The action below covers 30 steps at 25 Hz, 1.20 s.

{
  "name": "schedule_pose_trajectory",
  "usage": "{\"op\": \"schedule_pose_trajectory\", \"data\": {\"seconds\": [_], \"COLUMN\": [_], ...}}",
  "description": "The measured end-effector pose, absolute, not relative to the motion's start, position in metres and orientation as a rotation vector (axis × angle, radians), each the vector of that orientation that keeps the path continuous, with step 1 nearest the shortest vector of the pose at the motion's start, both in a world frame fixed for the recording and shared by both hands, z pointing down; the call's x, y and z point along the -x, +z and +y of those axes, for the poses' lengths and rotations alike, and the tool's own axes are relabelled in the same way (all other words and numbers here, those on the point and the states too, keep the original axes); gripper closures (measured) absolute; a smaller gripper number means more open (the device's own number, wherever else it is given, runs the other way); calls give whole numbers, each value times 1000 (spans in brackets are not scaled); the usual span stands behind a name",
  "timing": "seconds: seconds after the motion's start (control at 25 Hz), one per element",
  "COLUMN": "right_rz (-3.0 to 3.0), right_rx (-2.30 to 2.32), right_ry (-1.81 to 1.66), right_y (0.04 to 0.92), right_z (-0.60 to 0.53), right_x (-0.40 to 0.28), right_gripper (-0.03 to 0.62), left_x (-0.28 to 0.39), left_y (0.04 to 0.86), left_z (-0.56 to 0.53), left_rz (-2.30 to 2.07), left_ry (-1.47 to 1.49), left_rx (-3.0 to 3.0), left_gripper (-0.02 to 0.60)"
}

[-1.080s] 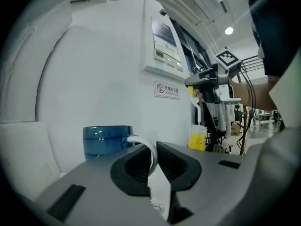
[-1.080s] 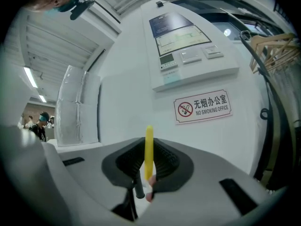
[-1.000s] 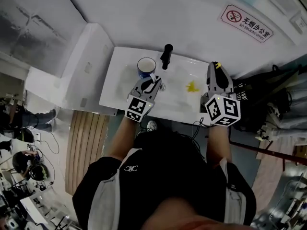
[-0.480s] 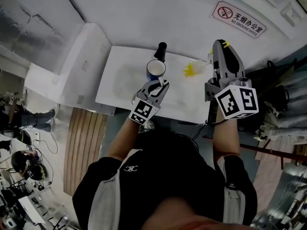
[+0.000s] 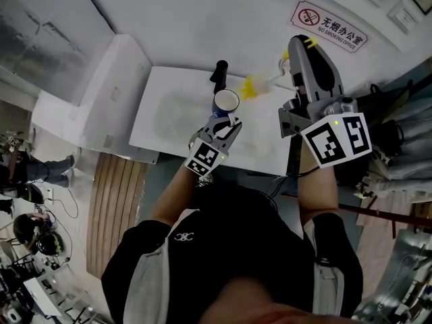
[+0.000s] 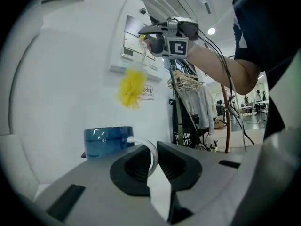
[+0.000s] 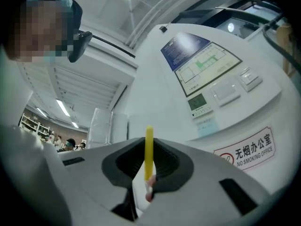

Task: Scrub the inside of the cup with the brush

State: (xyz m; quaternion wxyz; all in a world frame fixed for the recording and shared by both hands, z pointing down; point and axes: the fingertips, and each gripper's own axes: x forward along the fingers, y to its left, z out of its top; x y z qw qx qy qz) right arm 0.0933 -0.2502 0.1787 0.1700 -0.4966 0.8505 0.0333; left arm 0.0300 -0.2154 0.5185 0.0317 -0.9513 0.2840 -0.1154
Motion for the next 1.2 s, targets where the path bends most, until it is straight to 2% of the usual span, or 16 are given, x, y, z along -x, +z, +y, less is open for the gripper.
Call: {"op": "schedule_pose_trajectory", "data": {"seconds": [0.6,0.96,1.2], "right_rz": [2538,2597,2572], "right_rx": [1316,1317,1296], "right_ry": [-20,-14,-151], "right_y": [219,239,246], "right_z": [-274,-296,-309], "right_x": [-51,-41,-47], "right_gripper": [546,545,545], "left_x": [-52,-44,-28], "left_y": [496,486,479], "left_z": [-206,-209,-218], "left_rz": [749,787,872], "left_ry": [-331,-276,-198], "left_rx": [2864,2847,2863], "left_gripper": [529,535,537]}}
